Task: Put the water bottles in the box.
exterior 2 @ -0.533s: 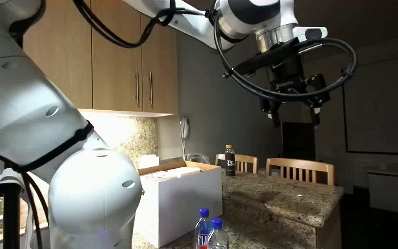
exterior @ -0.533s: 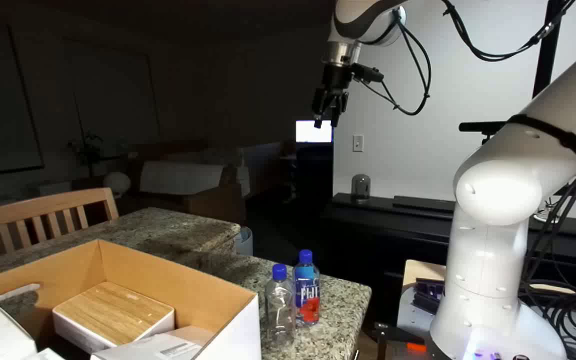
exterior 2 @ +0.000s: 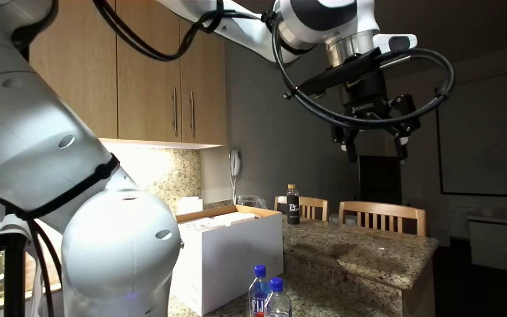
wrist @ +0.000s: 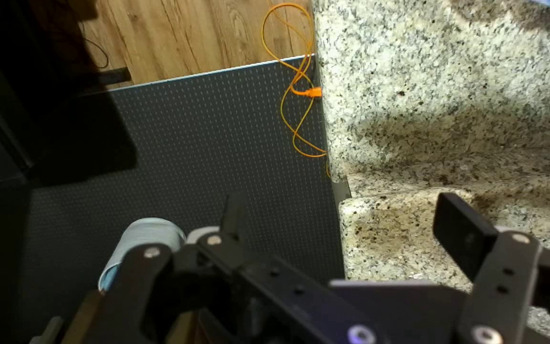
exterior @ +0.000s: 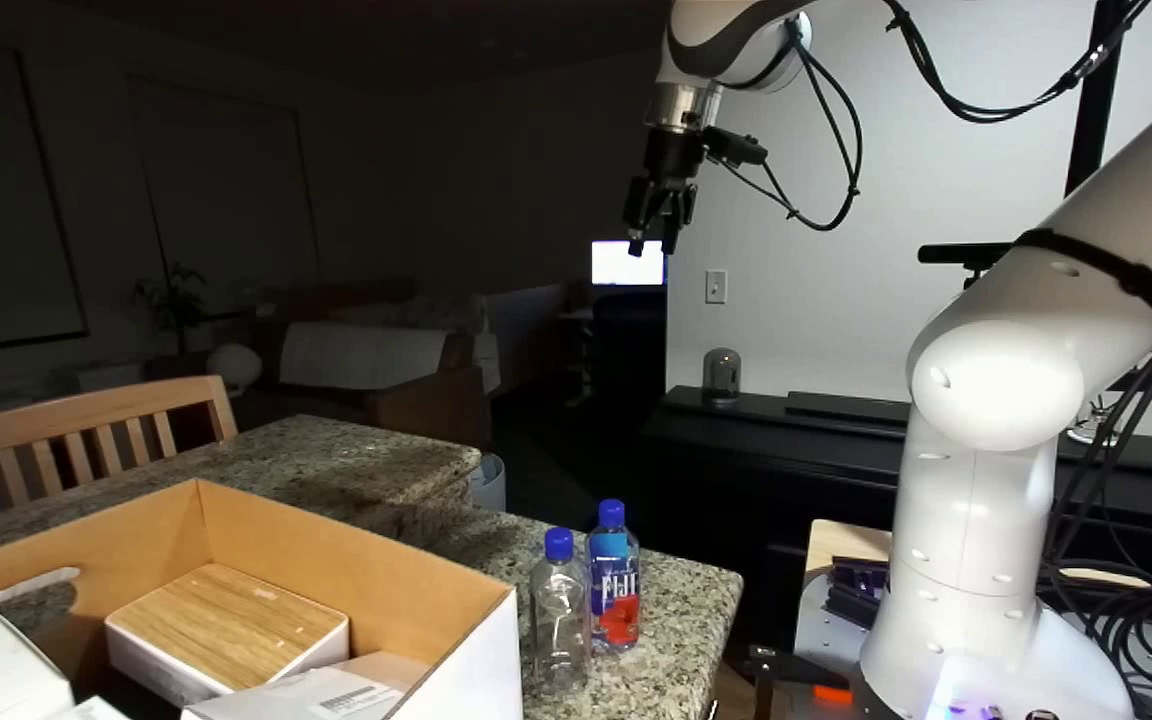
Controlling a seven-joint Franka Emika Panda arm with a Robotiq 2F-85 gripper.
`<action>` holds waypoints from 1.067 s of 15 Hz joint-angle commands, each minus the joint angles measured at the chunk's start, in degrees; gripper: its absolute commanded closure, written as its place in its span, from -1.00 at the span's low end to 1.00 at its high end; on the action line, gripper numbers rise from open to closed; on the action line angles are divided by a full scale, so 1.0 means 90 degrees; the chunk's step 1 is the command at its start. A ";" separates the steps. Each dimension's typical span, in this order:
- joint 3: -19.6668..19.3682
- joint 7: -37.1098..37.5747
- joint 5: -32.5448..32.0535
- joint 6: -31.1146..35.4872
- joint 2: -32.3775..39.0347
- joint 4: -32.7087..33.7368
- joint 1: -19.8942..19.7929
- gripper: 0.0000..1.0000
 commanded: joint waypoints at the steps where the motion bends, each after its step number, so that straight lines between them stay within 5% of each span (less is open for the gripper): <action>1: 0.0036 -0.0027 0.0032 -0.0007 0.0014 0.0012 -0.0048 -1.00; 8: 0.0166 0.0117 0.0164 0.0294 0.0123 -0.0186 0.0078 -1.00; 16: 0.0630 -0.0207 0.0724 0.1440 0.0665 -0.0793 0.1001 -1.00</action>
